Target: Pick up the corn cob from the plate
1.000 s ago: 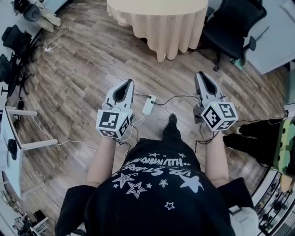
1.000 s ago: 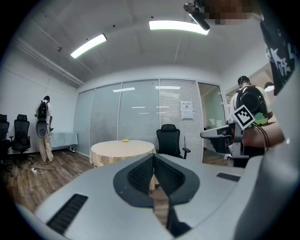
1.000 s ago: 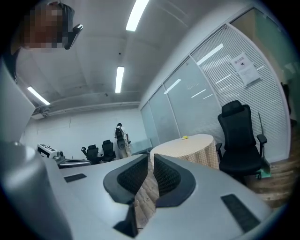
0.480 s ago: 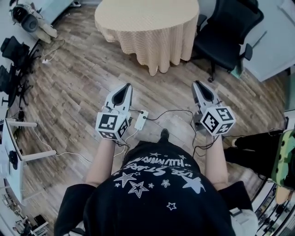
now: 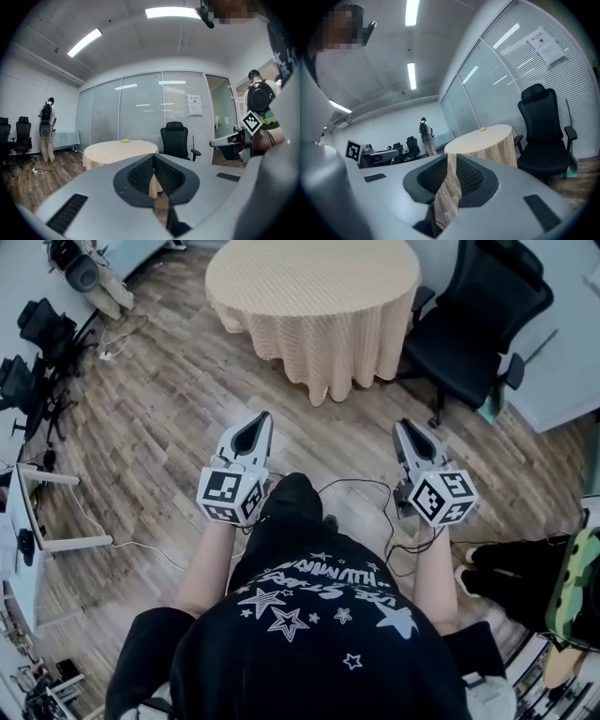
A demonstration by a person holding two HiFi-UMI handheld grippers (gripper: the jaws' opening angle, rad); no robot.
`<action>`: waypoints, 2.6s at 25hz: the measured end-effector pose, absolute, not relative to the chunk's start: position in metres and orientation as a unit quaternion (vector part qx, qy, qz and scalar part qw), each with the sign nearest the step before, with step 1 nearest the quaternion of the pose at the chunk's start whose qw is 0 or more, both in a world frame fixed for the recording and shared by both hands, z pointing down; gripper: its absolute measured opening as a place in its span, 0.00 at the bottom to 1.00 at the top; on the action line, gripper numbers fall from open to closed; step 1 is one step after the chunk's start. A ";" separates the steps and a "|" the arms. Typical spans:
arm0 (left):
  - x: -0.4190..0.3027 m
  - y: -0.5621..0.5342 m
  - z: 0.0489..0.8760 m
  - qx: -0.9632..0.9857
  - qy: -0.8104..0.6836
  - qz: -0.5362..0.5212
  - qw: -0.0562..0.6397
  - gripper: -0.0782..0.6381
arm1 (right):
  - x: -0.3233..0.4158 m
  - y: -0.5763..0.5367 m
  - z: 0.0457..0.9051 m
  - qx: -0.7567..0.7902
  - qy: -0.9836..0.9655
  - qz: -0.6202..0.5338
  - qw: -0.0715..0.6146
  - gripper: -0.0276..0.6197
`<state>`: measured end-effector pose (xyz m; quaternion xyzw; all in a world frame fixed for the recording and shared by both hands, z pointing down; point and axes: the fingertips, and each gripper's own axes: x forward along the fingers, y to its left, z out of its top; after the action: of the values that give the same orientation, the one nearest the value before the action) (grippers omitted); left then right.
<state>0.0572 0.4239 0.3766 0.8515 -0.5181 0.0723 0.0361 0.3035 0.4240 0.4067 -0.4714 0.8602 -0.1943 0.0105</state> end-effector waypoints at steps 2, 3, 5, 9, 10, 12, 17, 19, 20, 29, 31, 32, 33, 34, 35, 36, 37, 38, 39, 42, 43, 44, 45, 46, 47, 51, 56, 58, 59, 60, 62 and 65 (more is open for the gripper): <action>0.057 0.417 0.378 0.849 -0.521 0.071 0.041 0.12 | 0.307 0.420 0.410 -0.471 0.859 -0.202 0.014 0.13; 0.058 0.413 0.379 0.850 -0.521 0.071 0.039 0.12 | 0.308 0.418 0.413 -0.470 0.857 -0.208 0.018 0.13; 0.062 0.404 0.382 0.852 -0.517 0.072 0.034 0.12 | 0.310 0.414 0.415 -0.468 0.855 -0.220 0.031 0.13; 0.068 0.377 0.387 0.857 -0.511 0.066 0.033 0.12 | 0.315 0.397 0.420 -0.471 0.854 -0.220 0.024 0.13; 0.068 0.369 0.388 0.857 -0.511 0.064 0.034 0.12 | 0.316 0.391 0.421 -0.472 0.854 -0.219 0.017 0.13; 0.066 0.352 0.391 0.857 -0.511 0.059 0.036 0.12 | 0.314 0.377 0.424 -0.473 0.853 -0.219 0.006 0.13; 0.050 0.300 0.399 0.852 -0.518 0.050 0.048 0.12 | 0.306 0.323 0.423 -0.476 0.853 -0.215 -0.008 0.13; 0.042 0.276 0.403 0.850 -0.522 0.049 0.051 0.12 | 0.297 0.297 0.423 -0.472 0.855 -0.215 -0.013 0.13; 0.037 0.263 0.406 0.849 -0.523 0.051 0.051 0.12 | 0.292 0.283 0.425 -0.469 0.856 -0.215 -0.016 0.13; -0.007 0.130 0.409 0.850 -0.520 0.049 0.072 0.12 | 0.244 0.152 0.418 -0.461 0.859 -0.219 -0.040 0.13; -0.015 0.102 0.406 0.851 -0.519 0.047 0.072 0.12 | 0.236 0.125 0.415 -0.465 0.857 -0.218 -0.046 0.13; -0.021 0.089 0.404 0.850 -0.520 0.045 0.073 0.12 | 0.232 0.113 0.413 -0.467 0.855 -0.219 -0.047 0.13; -0.026 0.078 0.403 0.849 -0.521 0.043 0.076 0.12 | 0.226 0.101 0.412 -0.467 0.855 -0.222 -0.048 0.13; -0.033 0.068 0.403 0.848 -0.523 0.040 0.078 0.12 | 0.219 0.090 0.410 -0.465 0.855 -0.223 -0.048 0.13; -0.039 0.059 0.403 0.846 -0.525 0.038 0.080 0.12 | 0.212 0.080 0.409 -0.462 0.857 -0.223 -0.049 0.13; -0.046 0.051 0.403 0.845 -0.527 0.036 0.080 0.12 | 0.205 0.070 0.407 -0.460 0.858 -0.222 -0.051 0.13; -0.052 0.043 0.403 0.844 -0.529 0.037 0.079 0.12 | 0.198 0.060 0.406 -0.458 0.860 -0.219 -0.053 0.13; -0.058 0.036 0.405 0.843 -0.531 0.038 0.078 0.12 | 0.192 0.049 0.404 -0.457 0.861 -0.216 -0.054 0.13; -0.065 0.029 0.406 0.842 -0.533 0.040 0.077 0.12 | 0.186 0.040 0.402 -0.457 0.862 -0.213 -0.054 0.13; -0.080 0.009 0.410 0.838 -0.538 0.045 0.078 0.12 | 0.172 0.014 0.398 -0.457 0.863 -0.208 -0.047 0.13; -0.083 0.005 0.410 0.837 -0.539 0.046 0.079 0.12 | 0.169 0.008 0.397 -0.456 0.864 -0.209 -0.046 0.13; -0.086 0.003 0.410 0.837 -0.539 0.048 0.079 0.12 | 0.165 0.005 0.398 -0.453 0.865 -0.211 -0.046 0.13; -0.088 0.003 0.409 0.837 -0.540 0.048 0.079 0.12 | 0.162 0.003 0.400 -0.450 0.865 -0.215 -0.047 0.13; -0.090 0.003 0.408 0.836 -0.541 0.048 0.078 0.12 | 0.161 0.001 0.402 -0.447 0.866 -0.220 -0.047 0.13; -0.093 0.002 0.407 0.835 -0.543 0.048 0.077 0.12 | 0.160 -0.002 0.404 -0.446 0.865 -0.226 -0.045 0.13; -0.111 -0.010 0.406 0.822 -0.562 0.046 0.079 0.12 | 0.157 -0.030 0.414 -0.452 0.857 -0.244 -0.030 0.13; -0.129 -0.034 0.413 0.816 -0.570 0.057 0.082 0.12 | 0.144 -0.080 0.421 -0.454 0.856 -0.247 -0.019 0.13; -0.136 -0.053 0.414 0.813 -0.573 0.061 0.083 0.12 | 0.135 -0.106 0.423 -0.449 0.858 -0.248 -0.016 0.13; -0.138 -0.063 0.414 0.812 -0.574 0.062 0.084 0.12 | 0.132 -0.119 0.425 -0.446 0.859 -0.250 -0.016 0.13; -0.141 -0.075 0.414 0.810 -0.576 0.062 0.087 0.12 | 0.130 -0.134 0.427 -0.445 0.859 -0.252 -0.015 0.13; -0.143 -0.101 0.411 0.810 -0.576 0.062 0.091 0.12 | 0.130 -0.166 0.429 -0.448 0.857 -0.255 -0.009 0.13; -0.148 -0.139 0.402 0.812 -0.574 0.065 0.087 0.12 | 0.132 -0.212 0.431 -0.457 0.851 -0.259 0.004 0.13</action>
<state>-0.1482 -0.1395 0.4022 0.8119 -0.5736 0.0651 0.0872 0.1316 -0.2123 0.4311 -0.4573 0.8507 -0.2593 0.0043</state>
